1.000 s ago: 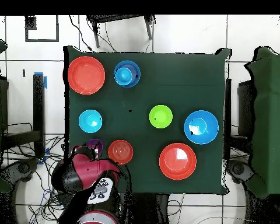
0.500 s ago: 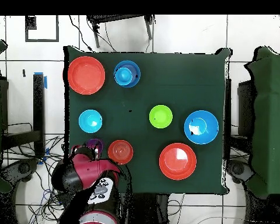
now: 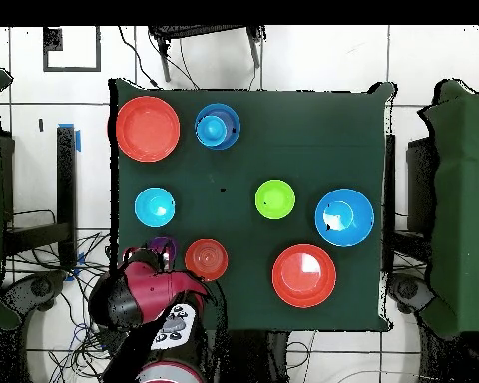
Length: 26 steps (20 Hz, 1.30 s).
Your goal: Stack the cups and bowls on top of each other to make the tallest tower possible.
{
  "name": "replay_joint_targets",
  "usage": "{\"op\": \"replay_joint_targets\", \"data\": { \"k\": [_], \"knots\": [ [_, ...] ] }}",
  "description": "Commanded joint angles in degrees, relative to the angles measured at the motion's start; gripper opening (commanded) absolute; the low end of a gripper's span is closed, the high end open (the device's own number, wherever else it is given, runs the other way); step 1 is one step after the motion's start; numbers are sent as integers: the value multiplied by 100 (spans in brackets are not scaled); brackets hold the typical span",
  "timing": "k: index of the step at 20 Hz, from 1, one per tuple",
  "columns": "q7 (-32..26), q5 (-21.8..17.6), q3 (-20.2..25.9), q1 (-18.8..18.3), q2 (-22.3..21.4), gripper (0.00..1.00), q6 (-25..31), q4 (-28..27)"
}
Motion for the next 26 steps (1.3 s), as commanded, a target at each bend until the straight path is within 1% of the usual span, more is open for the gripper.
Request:
{"op": "replay_joint_targets", "data": {
  "k": [1, 4, 6, 9, 14, 19, 26],
  "knots": [
    [740, -224, 381, -63, 4, 100, 75, 218],
    [761, -212, 317, 2, 15, 100, 13, 229],
    [752, -225, 263, 20, 119, 100, -82, 177],
    [719, -335, 321, -104, 193, 100, -192, 183],
    [718, -332, 328, -95, 188, 100, -112, 175],
    [755, -360, 353, -109, 224, 100, -186, 225],
    [775, -358, 292, -19, 316, 100, -298, 229]
  ]
}}
